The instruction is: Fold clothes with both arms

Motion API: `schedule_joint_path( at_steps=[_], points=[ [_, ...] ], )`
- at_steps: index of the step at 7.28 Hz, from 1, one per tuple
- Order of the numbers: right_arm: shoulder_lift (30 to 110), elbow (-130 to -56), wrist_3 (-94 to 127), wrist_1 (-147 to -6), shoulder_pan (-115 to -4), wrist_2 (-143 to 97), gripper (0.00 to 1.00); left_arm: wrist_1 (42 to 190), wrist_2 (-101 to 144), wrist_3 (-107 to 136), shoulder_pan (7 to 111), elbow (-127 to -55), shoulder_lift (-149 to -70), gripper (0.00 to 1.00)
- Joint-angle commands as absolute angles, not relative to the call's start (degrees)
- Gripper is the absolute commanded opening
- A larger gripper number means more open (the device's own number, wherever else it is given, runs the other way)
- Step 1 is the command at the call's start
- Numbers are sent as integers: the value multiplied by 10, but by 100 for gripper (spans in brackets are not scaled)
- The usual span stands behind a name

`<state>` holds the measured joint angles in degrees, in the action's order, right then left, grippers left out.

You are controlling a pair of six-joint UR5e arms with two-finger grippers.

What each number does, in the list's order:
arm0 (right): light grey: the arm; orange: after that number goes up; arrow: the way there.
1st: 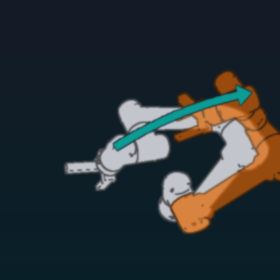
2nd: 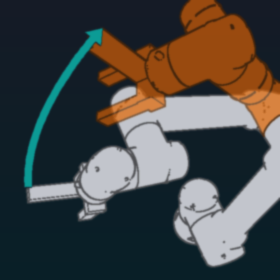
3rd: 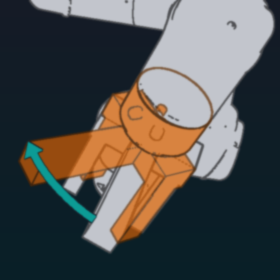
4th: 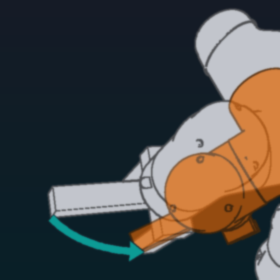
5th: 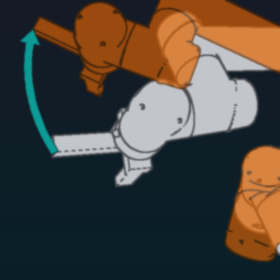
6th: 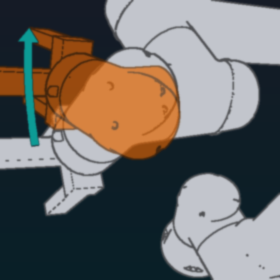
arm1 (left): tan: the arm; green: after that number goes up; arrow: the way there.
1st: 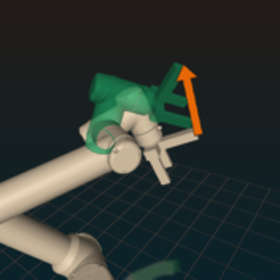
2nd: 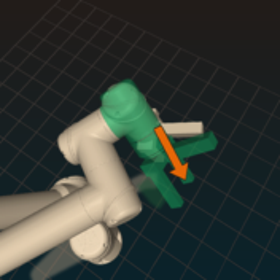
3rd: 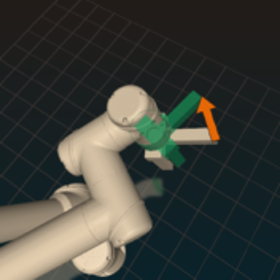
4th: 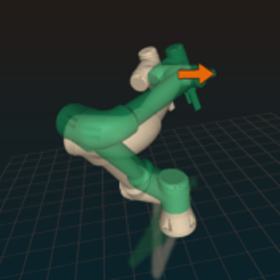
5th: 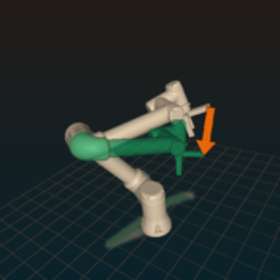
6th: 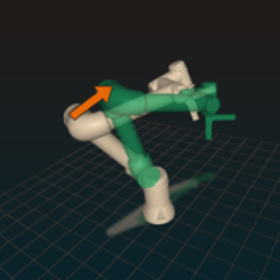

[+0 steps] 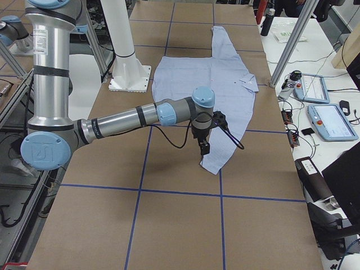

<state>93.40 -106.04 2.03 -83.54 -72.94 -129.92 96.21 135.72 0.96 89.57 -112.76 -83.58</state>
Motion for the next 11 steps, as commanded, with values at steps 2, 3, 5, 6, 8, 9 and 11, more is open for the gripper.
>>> schedule_joint_path(
  at_steps=[2,3,5,6,8,9,11],
  points=[
    [932,-927,69,-592,-650,-1247,99,962,1358,10,896,-1127,-835,100],
    [931,-917,65,-561,-622,-1205,99,963,1358,10,896,-1126,-834,100],
    [920,-894,62,-531,-597,-1175,90,964,1358,9,896,-1118,-834,100],
    [918,-891,61,-528,-585,-1156,89,964,1358,9,896,-1118,-834,100],
    [918,-888,45,-528,-577,-1130,83,964,1359,9,896,-1118,-835,100],
    [919,-882,41,-528,-577,-1130,79,964,1359,9,896,-1118,-835,100],
    [918,-872,38,-528,-574,-1130,73,964,1359,9,896,-1118,-835,100]
  ],
)
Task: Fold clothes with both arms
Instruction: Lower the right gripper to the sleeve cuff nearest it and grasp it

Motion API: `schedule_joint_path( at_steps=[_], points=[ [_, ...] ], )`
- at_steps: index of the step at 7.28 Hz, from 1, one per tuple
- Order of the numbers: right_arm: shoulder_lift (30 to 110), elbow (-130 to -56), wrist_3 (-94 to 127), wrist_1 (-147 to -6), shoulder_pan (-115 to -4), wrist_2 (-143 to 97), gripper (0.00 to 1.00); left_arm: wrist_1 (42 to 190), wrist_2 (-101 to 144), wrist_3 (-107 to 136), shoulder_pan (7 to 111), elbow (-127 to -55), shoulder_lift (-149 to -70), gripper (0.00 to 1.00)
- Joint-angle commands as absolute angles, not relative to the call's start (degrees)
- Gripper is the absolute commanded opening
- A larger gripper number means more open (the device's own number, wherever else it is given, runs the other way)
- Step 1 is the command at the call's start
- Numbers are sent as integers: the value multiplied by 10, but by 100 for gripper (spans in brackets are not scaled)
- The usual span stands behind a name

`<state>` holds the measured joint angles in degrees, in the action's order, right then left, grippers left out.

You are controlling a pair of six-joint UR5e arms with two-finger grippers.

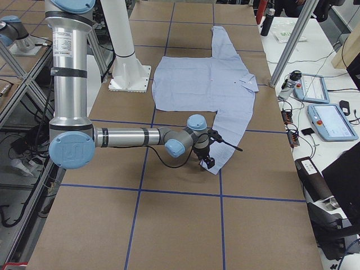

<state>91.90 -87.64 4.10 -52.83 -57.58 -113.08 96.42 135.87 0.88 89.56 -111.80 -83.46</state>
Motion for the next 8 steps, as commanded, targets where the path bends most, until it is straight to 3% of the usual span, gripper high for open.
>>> schedule_joint_path(
  at_steps=[1,2,3,4,5,8],
  points=[
    [918,-871,37,-528,-571,-1123,70,964,1359,9,896,-1118,-835,100],
    [918,-870,37,-528,-570,-1122,63,964,1360,9,896,-1118,-834,100],
    [917,-868,37,-529,-570,-1124,42,964,1360,9,896,-1119,-835,100],
    [915,-867,39,-529,-570,-1128,11,964,1360,9,896,-1119,-835,100],
    [915,-867,46,-535,-570,-1131,0,964,1361,9,896,-1120,-835,100],
    [903,-900,49,-582,-582,-1166,0,964,1361,9,896,-1122,-834,100]
  ],
)
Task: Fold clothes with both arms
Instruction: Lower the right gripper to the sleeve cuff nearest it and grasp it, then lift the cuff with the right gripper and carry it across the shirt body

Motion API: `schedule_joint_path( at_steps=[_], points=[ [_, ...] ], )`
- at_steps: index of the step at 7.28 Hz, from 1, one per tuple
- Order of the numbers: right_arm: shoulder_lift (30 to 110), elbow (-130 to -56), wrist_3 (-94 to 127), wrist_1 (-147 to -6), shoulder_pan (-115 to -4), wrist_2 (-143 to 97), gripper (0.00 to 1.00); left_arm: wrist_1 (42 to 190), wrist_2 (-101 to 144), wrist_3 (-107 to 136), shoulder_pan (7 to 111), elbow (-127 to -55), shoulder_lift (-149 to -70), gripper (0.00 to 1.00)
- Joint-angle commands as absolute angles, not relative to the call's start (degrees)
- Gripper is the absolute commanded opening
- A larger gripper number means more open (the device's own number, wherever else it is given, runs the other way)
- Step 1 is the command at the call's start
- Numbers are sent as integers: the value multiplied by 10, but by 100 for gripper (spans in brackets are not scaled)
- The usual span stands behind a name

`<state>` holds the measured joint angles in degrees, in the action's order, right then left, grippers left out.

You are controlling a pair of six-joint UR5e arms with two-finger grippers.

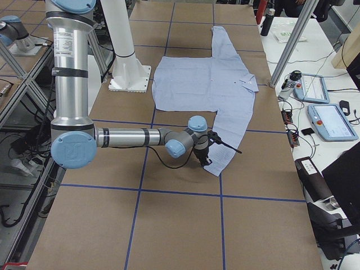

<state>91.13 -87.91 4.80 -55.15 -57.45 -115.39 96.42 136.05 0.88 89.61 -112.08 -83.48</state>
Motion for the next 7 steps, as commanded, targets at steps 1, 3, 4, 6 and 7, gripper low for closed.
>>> schedule_joint_path(
  at_steps=[1,3,4,6,7],
  points=[
    [875,-959,62,-679,-584,-1166,0,963,1361,9,896,-1125,-834,100],
    [768,-1022,117,-857,-582,-1164,0,963,1361,9,896,-1122,-834,100],
    [703,-1020,179,-900,-556,-1161,0,963,1361,9,896,-1122,-834,100],
    [580,-999,293,-949,-499,-1118,0,963,1361,9,896,-1122,-833,100],
    [521,-960,346,-949,-484,-1105,0,963,1361,9,896,-1122,-833,100]
  ],
)
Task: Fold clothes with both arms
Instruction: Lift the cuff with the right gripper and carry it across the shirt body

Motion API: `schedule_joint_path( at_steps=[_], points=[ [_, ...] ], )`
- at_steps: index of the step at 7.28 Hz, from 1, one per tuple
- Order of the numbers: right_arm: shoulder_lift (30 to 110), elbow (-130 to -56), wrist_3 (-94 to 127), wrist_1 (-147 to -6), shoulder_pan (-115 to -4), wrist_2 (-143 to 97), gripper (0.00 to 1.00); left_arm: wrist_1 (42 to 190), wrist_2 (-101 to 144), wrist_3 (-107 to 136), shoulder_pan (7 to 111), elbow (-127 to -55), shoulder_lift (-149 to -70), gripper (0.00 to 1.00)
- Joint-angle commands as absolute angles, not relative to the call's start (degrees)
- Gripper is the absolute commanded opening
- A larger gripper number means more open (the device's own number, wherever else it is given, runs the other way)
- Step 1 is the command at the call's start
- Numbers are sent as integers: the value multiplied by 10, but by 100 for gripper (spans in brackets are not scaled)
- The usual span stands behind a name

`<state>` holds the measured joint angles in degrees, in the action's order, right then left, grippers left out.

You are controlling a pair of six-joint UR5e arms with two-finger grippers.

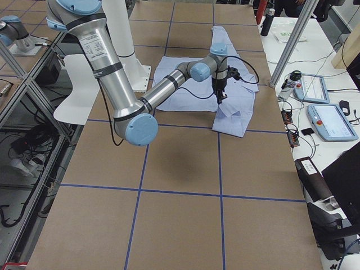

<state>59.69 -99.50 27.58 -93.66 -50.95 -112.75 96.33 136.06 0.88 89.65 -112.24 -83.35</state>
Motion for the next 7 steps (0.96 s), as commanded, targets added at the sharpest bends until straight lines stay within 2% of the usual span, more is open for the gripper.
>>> schedule_joint_path(
  at_steps=[1,3,4,6,7],
  points=[
    [459,-911,372,-947,-475,-1103,0,963,1361,10,896,-1121,-833,100],
    [354,-821,437,-942,-439,-1051,0,962,1361,10,896,-1121,-831,100],
    [325,-793,466,-940,-419,-1016,0,962,1361,9,896,-1120,-831,100],
    [269,-691,516,-857,-389,-976,0,962,1361,9,896,-1118,-830,100],
    [257,-668,518,-849,-377,-955,0,962,1361,9,896,-1118,-829,100]
  ],
)
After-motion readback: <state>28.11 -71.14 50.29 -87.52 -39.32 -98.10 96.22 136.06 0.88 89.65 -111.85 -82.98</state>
